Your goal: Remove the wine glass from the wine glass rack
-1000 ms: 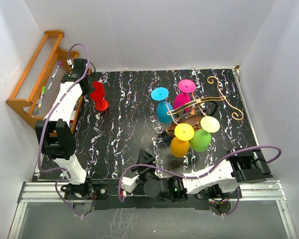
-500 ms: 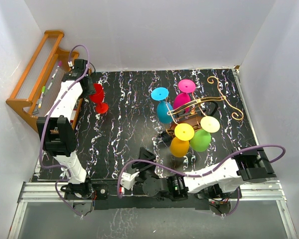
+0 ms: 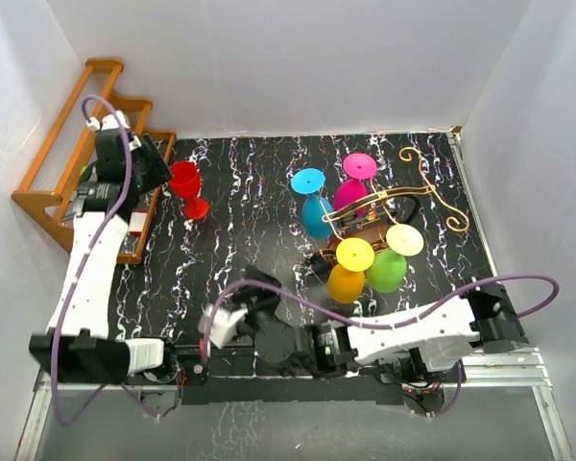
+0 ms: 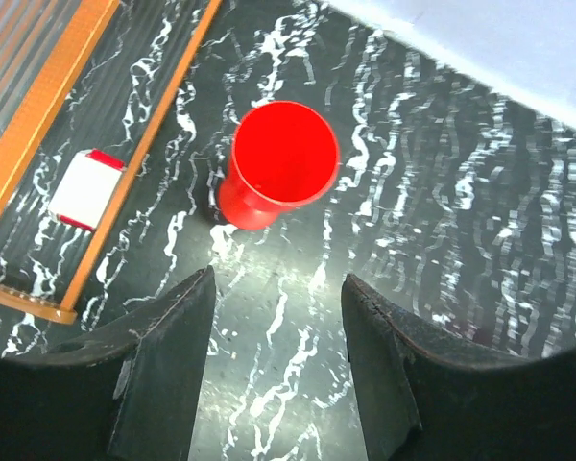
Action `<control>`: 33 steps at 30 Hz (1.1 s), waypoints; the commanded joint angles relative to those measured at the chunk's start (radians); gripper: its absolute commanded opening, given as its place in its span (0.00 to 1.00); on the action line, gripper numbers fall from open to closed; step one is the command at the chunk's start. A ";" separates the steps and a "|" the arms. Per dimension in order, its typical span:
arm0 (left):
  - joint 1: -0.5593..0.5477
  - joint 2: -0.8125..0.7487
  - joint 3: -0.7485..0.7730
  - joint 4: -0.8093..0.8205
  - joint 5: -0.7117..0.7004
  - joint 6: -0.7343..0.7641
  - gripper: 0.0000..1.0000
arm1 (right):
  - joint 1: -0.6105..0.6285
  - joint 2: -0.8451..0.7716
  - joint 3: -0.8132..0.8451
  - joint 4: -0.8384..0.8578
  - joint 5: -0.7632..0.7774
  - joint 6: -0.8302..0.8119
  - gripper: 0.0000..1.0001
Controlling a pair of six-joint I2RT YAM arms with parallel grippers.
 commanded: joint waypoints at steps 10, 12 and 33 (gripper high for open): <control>0.005 -0.298 -0.142 -0.020 0.167 -0.108 0.54 | -0.541 0.108 0.833 -0.409 -0.249 0.421 0.58; 0.005 -0.301 -0.168 -0.008 0.212 -0.121 0.54 | -0.635 0.181 1.016 -0.611 -0.340 0.548 0.58; 0.005 -0.245 -0.208 0.167 0.655 -0.171 0.52 | -1.845 -0.123 0.637 -0.874 -1.703 1.366 0.56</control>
